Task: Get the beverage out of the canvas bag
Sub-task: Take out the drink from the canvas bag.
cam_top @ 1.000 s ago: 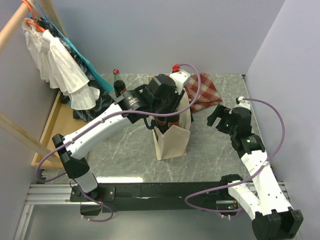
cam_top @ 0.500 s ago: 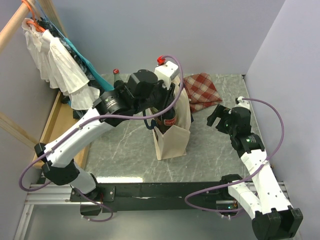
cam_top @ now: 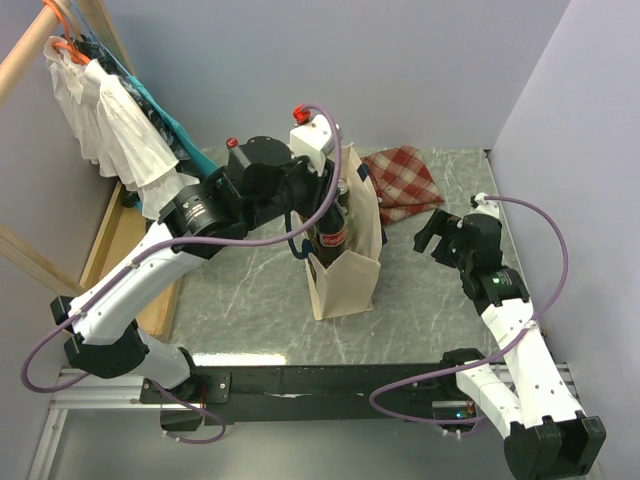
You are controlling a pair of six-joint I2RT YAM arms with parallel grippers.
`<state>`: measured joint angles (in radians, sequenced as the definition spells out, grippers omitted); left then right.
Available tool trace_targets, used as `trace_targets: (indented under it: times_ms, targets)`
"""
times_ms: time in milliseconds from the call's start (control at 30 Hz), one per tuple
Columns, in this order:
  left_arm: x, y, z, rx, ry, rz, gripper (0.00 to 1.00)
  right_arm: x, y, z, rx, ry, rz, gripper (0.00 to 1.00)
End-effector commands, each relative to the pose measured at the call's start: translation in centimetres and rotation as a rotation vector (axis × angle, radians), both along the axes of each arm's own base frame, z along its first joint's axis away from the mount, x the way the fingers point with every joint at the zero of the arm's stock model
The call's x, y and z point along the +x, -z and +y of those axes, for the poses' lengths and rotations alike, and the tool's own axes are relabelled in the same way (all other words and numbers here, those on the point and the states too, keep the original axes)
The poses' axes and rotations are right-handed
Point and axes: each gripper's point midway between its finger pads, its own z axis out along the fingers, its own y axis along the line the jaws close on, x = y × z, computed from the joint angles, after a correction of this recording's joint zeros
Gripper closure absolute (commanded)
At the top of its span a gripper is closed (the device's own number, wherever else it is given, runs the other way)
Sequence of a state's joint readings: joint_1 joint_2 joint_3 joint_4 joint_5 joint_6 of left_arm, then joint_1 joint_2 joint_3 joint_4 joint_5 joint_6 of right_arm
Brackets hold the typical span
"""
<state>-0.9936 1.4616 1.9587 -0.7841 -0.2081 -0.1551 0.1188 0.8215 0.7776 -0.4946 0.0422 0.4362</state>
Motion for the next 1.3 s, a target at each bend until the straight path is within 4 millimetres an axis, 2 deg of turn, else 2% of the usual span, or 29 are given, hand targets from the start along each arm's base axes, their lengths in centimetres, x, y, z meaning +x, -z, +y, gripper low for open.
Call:
trace_targets:
  times_ms: [0, 67, 167, 300, 467, 600, 633, 667, 733, 933, 1267]
  targets:
    - [-2.4, -16.0, 4.5, -0.43, -0.026, -0.298, 0.99, 0.4, -0.6, -0.1, -0.006, -0.005, -0.04, 0.0]
    - [-2.5, -16.2, 4.8, -0.436, -0.031, -0.304, 0.99, 0.3, -0.7, 0.3, 0.002, -0.026, -0.047, 0.0]
    - [-2.6, -16.5, 5.3, -0.44, -0.036, -0.314, 0.99, 0.3, -0.8, 0.5, 0.007, -0.035, -0.054, 0.11]
    - [-3.0, -17.1, 5.9, -0.449, -0.039, -0.327, 0.99, 0.5, -0.8, 1.4, 0.034, -0.083, -0.068, 0.18]
    - [-3.5, -17.6, 6.4, -0.463, -0.027, -0.337, 0.99, 0.4, -1.7, 3.0, 0.088, -0.158, -0.122, 0.18]
    - [-3.8, -17.9, 6.8, -0.468, -0.025, -0.343, 0.99, 0.0, -4.0, 4.4, 0.142, -0.223, -0.231, 0.16]
    - [-3.8, -18.0, 6.8, -0.469, -0.025, -0.343, 0.99, -0.1, -4.0, 4.5, 0.15, -0.226, -0.241, 0.16]
    - [-3.7, -18.1, 6.8, -0.467, -0.025, -0.346, 0.99, -0.4, -5.1, 4.6, 0.159, -0.233, -0.283, 0.16]
    - [-3.8, -18.1, 6.7, -0.466, -0.022, -0.345, 0.99, -0.8, -5.8, 4.7, 0.162, -0.243, -0.315, 0.16]
    - [-3.7, -18.5, 6.8, -0.464, -0.03, -0.353, 0.99, -1.2, -6.1, 3.9, 0.14, -0.208, -0.315, 0.15]
    - [-3.7, -19.2, 7.6, -0.465, -0.054, -0.371, 0.99, -0.5, -5.7, 4.3, 0.151, -0.222, -0.285, 0.14]
